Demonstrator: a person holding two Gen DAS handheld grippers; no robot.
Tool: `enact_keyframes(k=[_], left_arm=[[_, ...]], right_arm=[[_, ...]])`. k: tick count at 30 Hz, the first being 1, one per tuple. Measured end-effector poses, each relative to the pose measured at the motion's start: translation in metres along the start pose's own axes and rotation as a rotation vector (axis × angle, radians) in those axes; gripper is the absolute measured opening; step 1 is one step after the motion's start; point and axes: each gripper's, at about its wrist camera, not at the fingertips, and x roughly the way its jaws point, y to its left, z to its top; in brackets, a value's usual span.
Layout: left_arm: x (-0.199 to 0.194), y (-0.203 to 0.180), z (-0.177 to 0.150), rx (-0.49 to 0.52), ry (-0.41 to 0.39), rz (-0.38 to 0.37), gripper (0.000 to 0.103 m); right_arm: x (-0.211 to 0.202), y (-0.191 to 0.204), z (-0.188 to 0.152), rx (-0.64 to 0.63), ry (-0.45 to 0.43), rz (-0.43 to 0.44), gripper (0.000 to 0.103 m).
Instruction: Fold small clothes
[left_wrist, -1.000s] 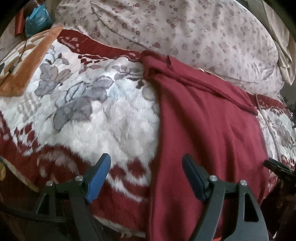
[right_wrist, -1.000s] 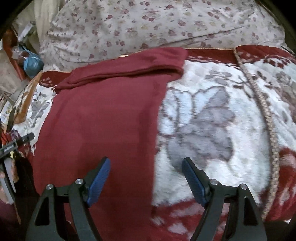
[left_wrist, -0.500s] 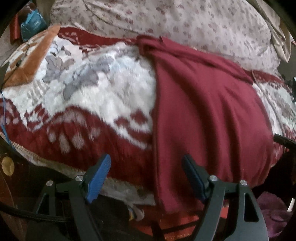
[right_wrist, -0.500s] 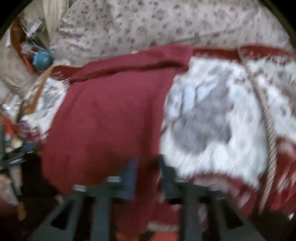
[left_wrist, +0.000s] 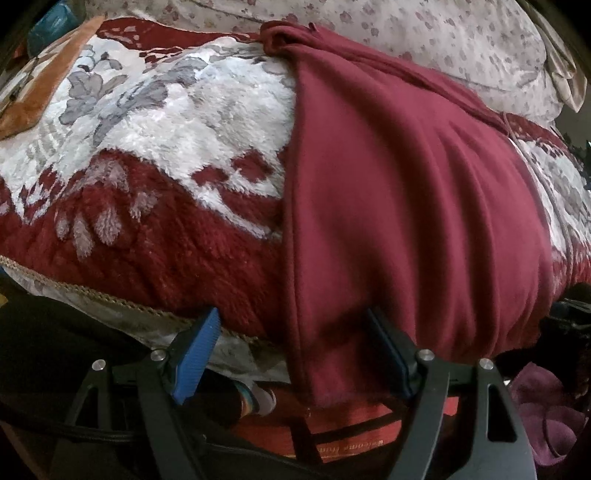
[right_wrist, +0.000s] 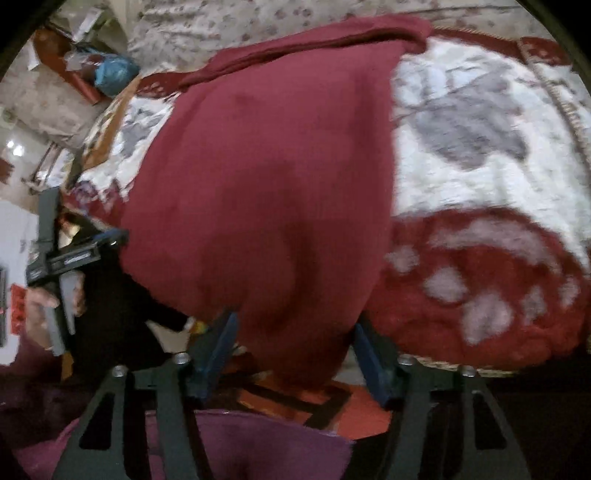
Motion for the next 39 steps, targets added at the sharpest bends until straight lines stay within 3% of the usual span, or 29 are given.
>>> enact_keyframes(k=[4, 10, 11, 13, 14, 15, 18, 21, 25, 31, 39], left_arm=[[0.0, -0.001, -0.003, -0.003, 0.019, -0.007, 0.062], [-0.002, 0.004, -0.006, -0.011, 0.024, -0.004, 0.05], [-0.003, 0.004, -0.008, -0.009, 0.021, 0.011, 0.041], [-0.007, 0.007, -0.009, -0.009, 0.018, 0.025, 0.027], [-0.008, 0.009, -0.009, -0.009, 0.023, 0.006, 0.015], [-0.01, 0.01, -0.01, -0.011, 0.033, -0.022, 0.006], [-0.023, 0.006, -0.011, 0.007, 0.016, -0.035, 0.006], [-0.047, 0.009, -0.002, -0.012, -0.017, -0.105, 0.006], [-0.083, 0.017, 0.026, -0.043, -0.121, -0.174, 0.006], [-0.097, 0.006, 0.105, -0.06, -0.265, -0.182, 0.006], [-0.058, -0.01, 0.22, -0.093, -0.352, -0.152, 0.006]], right_arm=[[0.014, 0.009, -0.004, -0.063, 0.069, 0.003, 0.058], [0.03, 0.009, -0.003, -0.057, 0.116, 0.047, 0.06], [0.031, 0.007, -0.004, -0.047, 0.121, 0.058, 0.06], [0.028, 0.009, -0.005, -0.057, 0.106, 0.047, 0.044], [0.021, 0.009, -0.006, -0.072, 0.082, 0.045, 0.016], [0.016, 0.01, -0.005, -0.082, 0.065, 0.051, 0.014], [-0.002, 0.018, -0.002, -0.11, 0.032, 0.079, 0.013], [-0.025, 0.024, 0.004, -0.119, -0.018, 0.131, 0.013], [-0.06, 0.024, 0.023, -0.116, -0.121, 0.205, 0.013], [-0.1, 0.002, 0.079, -0.054, -0.333, 0.222, 0.014], [-0.084, -0.026, 0.185, 0.052, -0.435, 0.142, 0.013]])
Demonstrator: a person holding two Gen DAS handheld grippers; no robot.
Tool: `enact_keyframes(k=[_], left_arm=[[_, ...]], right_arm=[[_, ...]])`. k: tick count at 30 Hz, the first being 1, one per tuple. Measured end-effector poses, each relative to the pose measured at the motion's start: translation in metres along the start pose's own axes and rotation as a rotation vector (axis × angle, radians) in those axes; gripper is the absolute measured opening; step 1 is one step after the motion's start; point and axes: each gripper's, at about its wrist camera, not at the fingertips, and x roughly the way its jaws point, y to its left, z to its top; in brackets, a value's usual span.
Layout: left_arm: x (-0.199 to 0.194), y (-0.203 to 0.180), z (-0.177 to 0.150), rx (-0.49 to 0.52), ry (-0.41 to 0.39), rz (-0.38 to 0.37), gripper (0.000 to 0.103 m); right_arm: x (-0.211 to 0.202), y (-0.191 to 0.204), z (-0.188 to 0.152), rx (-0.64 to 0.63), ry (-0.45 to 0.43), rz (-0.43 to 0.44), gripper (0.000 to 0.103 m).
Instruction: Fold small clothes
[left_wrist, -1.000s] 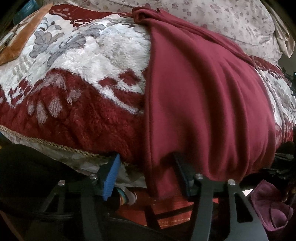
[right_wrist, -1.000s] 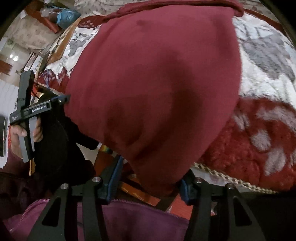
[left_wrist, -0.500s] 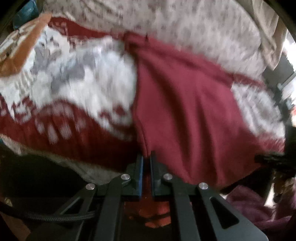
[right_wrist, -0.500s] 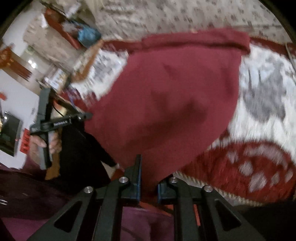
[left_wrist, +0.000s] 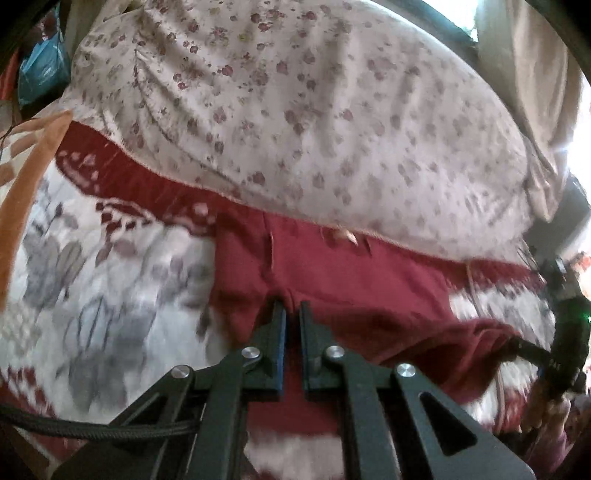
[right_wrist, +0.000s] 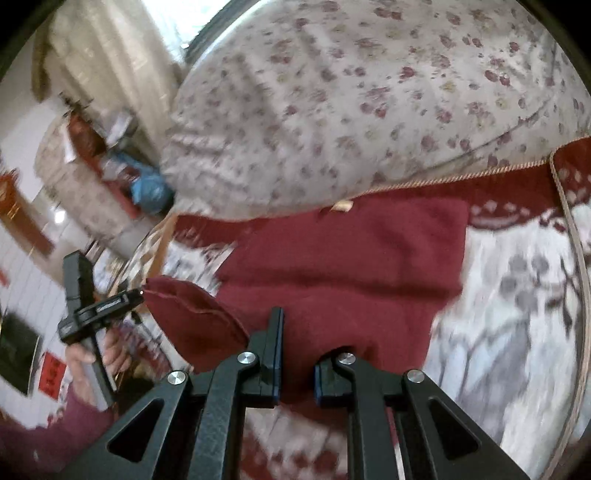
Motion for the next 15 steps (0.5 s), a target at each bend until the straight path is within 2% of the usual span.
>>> enact_keyframes(k=[2, 5, 7, 12, 13, 14, 15], left_arm=[[0.022, 0.005, 0.018, -0.022, -0.018, 0.03, 0.006], [0.066, 0.019, 0.042, -0.078, 0.009, 0.026, 0.006], [0.089, 0.024, 0.048, -0.08, 0.021, 0.048, 0.006], [0.113, 0.034, 0.065, -0.118, 0.018, 0.011, 0.007], [0.118, 0.038, 0.069, -0.123, 0.013, -0.005, 0.01], [0.121, 0.041, 0.071, -0.128, 0.007, -0.008, 0.018], [0.123, 0.044, 0.072, -0.13, 0.0, 0.003, 0.043]], right_arm=[[0.018, -0.014, 0.019, 0.015, -0.01, -0.046, 0.013], [0.048, -0.035, 0.046, 0.052, -0.009, -0.079, 0.013], [0.063, -0.051, 0.06, 0.088, -0.012, -0.087, 0.013], [0.097, -0.069, 0.095, 0.114, -0.03, -0.094, 0.014], [0.102, -0.073, 0.099, 0.122, -0.034, -0.097, 0.014], [0.11, -0.08, 0.104, 0.137, -0.031, -0.11, 0.016], [0.118, -0.087, 0.108, 0.153, -0.025, -0.121, 0.022]])
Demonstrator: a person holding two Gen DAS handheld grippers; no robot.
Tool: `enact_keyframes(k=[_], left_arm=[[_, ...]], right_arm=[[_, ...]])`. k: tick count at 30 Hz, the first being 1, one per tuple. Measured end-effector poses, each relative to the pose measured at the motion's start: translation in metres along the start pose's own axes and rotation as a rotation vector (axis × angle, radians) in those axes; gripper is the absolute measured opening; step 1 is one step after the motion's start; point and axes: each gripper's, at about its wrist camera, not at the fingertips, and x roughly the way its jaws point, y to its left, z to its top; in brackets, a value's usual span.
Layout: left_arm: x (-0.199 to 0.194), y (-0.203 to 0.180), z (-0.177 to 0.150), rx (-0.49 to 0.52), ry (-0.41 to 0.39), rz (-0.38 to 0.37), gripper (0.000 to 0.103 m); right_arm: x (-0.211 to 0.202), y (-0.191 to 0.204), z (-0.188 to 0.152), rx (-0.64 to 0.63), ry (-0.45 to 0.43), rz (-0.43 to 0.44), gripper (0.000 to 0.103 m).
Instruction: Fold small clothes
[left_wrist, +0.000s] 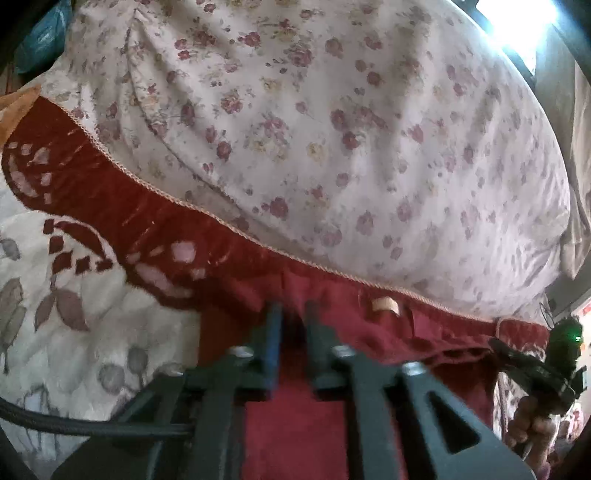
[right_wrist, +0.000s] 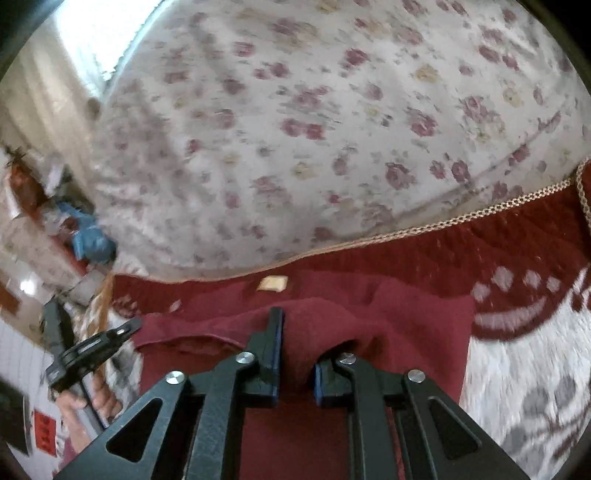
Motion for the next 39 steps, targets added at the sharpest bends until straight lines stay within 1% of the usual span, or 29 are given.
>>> enact_keyframes(k=[1, 2, 3, 4, 6, 7, 9, 10, 11, 13, 14, 15, 17, 18, 19, 21, 23, 24, 27, 30, 32, 34, 37, 39], left_arm=[[0.0, 0.003, 0.0, -0.002, -0.009, 0.015, 0.066], [-0.003, 0.008, 0.0, -0.013, -0.023, 0.021, 0.068], [-0.005, 0.012, 0.0, -0.023, -0.026, 0.019, 0.068], [-0.007, 0.015, 0.0, -0.031, -0.018, 0.017, 0.068], [-0.01, 0.018, 0.0, -0.035, -0.012, 0.022, 0.069], [-0.011, 0.018, -0.001, -0.031, -0.014, 0.032, 0.069], [-0.007, 0.015, -0.005, -0.016, -0.001, 0.057, 0.069], [-0.002, 0.012, -0.009, -0.003, 0.027, 0.078, 0.069], [0.004, 0.01, -0.013, 0.01, 0.056, 0.093, 0.069], [0.012, 0.007, -0.02, 0.036, 0.083, 0.113, 0.069], [0.017, 0.007, -0.023, 0.049, 0.095, 0.139, 0.069], [0.022, 0.008, -0.024, 0.054, 0.105, 0.161, 0.069], [0.029, 0.014, -0.023, 0.032, 0.096, 0.167, 0.076], [0.033, 0.02, -0.023, 0.008, 0.091, 0.166, 0.081], [0.038, 0.026, -0.022, -0.027, 0.101, 0.162, 0.083], [0.044, 0.033, -0.021, -0.062, 0.128, 0.149, 0.084], [0.045, 0.037, -0.021, -0.072, 0.136, 0.145, 0.085], [0.044, 0.037, -0.02, -0.072, 0.137, 0.143, 0.085], [0.03, 0.03, -0.018, -0.033, 0.122, 0.138, 0.085], [0.009, 0.02, -0.018, 0.019, 0.094, 0.091, 0.085], [-0.009, 0.015, -0.024, 0.058, 0.084, 0.049, 0.085], [-0.026, 0.01, -0.035, 0.105, 0.085, 0.023, 0.085], [-0.041, 0.007, -0.053, 0.147, 0.083, 0.032, 0.086], [-0.044, 0.007, -0.064, 0.164, 0.111, 0.042, 0.086]], right_arm=[[0.007, -0.005, 0.003, 0.016, 0.011, -0.009, 0.028], [0.013, -0.011, 0.004, 0.047, 0.033, -0.021, 0.041], [0.015, -0.015, 0.003, 0.074, 0.044, -0.025, 0.049], [0.012, -0.018, 0.002, 0.089, 0.035, -0.034, 0.053], [-0.008, -0.02, -0.003, 0.091, -0.047, -0.089, 0.068], [-0.018, -0.02, -0.003, 0.092, -0.079, -0.1, 0.071], [-0.033, -0.014, -0.007, 0.072, -0.131, -0.104, 0.071], [-0.035, -0.007, -0.008, 0.041, -0.13, -0.11, 0.071], [-0.031, 0.002, -0.01, -0.007, -0.108, -0.127, 0.071], [-0.013, 0.019, -0.012, -0.097, -0.055, -0.166, 0.069], [-0.005, 0.021, -0.011, -0.111, -0.043, -0.183, 0.067], [0.005, 0.022, -0.01, -0.114, -0.038, -0.197, 0.067], [0.028, 0.014, -0.002, -0.1, -0.021, -0.242, 0.067], [0.039, 0.009, 0.002, -0.089, -0.005, -0.263, 0.067], [0.051, 0.004, 0.006, -0.075, 0.013, -0.285, 0.067], [0.071, -0.01, 0.013, -0.044, 0.023, -0.345, 0.067], [0.085, -0.021, 0.013, -0.021, 0.054, -0.367, 0.067], [0.085, -0.022, 0.013, -0.015, 0.05, -0.367, 0.067], [0.067, -0.016, 0.012, -0.02, 0.02, -0.333, 0.067], [0.028, -0.008, -0.002, -0.05, 0.001, -0.285, 0.067], [-0.003, -0.003, -0.019, -0.088, -0.004, -0.252, 0.068], [-0.028, 0.001, -0.037, -0.12, -0.009, -0.241, 0.071], [-0.058, 0.0, -0.067, -0.157, -0.011, -0.244, 0.078], [-0.067, 0.001, -0.087, -0.184, 0.02, -0.248, 0.078]])
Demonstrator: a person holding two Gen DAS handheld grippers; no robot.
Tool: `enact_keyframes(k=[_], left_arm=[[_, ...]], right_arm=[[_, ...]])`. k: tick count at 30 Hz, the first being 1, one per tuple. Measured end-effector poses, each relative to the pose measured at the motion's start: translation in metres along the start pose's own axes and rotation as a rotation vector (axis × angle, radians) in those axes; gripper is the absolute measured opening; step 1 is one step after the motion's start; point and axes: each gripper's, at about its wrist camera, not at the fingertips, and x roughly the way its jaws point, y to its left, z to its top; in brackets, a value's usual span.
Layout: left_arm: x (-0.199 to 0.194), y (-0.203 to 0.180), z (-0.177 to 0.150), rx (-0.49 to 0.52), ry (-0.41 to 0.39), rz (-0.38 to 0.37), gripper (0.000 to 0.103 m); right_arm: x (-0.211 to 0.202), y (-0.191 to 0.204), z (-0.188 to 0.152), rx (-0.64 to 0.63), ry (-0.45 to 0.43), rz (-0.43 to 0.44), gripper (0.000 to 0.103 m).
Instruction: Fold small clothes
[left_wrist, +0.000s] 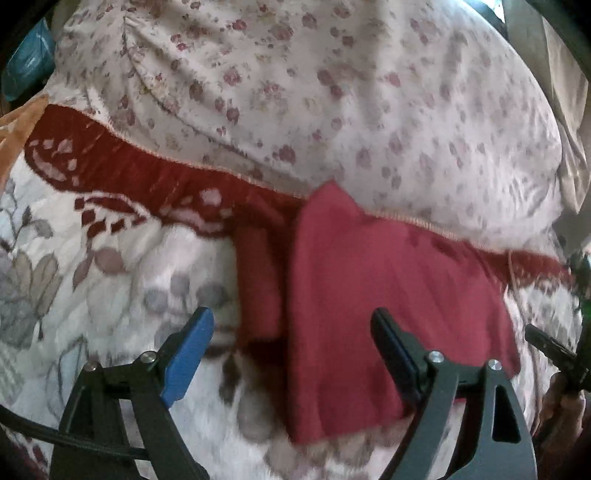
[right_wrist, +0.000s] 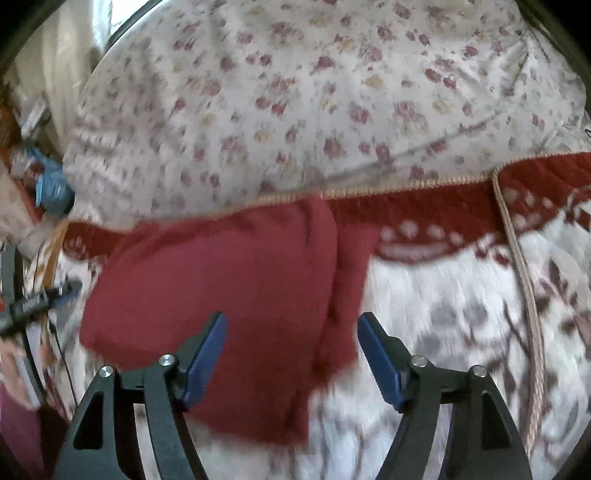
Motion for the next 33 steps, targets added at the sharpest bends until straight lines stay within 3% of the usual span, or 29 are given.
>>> enact_keyframes(k=[5, 7, 9, 11, 12, 13, 14, 16, 20, 23, 27, 29, 32, 33], left_arm=[[0.0, 0.002, -0.026, -0.028, 0.07, -0.038, 0.086], [0.005, 0.002, -0.034, -0.021, 0.105, -0.04, 0.086], [0.008, -0.001, -0.041, 0.006, 0.116, -0.024, 0.084], [0.012, -0.004, -0.044, 0.048, 0.122, -0.028, 0.064], [0.015, -0.005, -0.045, 0.067, 0.137, -0.03, 0.042], [0.017, -0.005, -0.046, 0.077, 0.147, -0.042, 0.032], [0.016, -0.004, -0.045, 0.076, 0.146, -0.055, 0.029], [0.011, -0.006, -0.045, 0.102, 0.133, -0.052, 0.014], [-0.01, -0.001, -0.047, 0.1, 0.094, -0.068, 0.007], [-0.019, 0.007, -0.05, 0.111, 0.09, -0.075, 0.007], [-0.011, 0.007, -0.058, 0.124, 0.123, -0.06, 0.008], [-0.014, 0.007, -0.057, 0.125, 0.109, -0.064, 0.01], [-0.016, 0.011, -0.054, 0.082, 0.09, -0.05, 0.036], [-0.016, 0.012, -0.052, 0.066, 0.083, -0.054, 0.049]], right_arm=[[-0.003, 0.005, -0.032, -0.057, 0.02, 0.003, 0.074], [0.006, 0.008, -0.036, -0.06, 0.048, 0.011, 0.045], [0.014, 0.011, -0.038, -0.072, 0.062, 0.023, 0.029], [0.017, 0.016, -0.04, -0.094, 0.045, 0.01, 0.025], [0.018, 0.017, -0.042, -0.1, 0.044, 0.008, 0.022], [0.018, 0.017, -0.042, -0.101, 0.042, 0.005, 0.02], [0.016, 0.016, -0.041, -0.093, 0.04, 0.009, 0.018], [0.01, 0.013, -0.04, -0.076, 0.028, 0.015, 0.013], [-0.013, 0.014, -0.034, -0.088, -0.014, 0.005, 0.008], [-0.02, 0.018, -0.038, -0.127, -0.001, -0.013, 0.007], [0.002, 0.008, -0.054, -0.105, 0.082, -0.042, 0.008], [-0.006, 0.008, -0.055, -0.085, 0.051, -0.038, 0.015], [-0.025, 0.02, -0.046, -0.077, -0.009, -0.043, 0.03], [-0.029, 0.028, -0.042, -0.089, -0.029, -0.052, 0.041]])
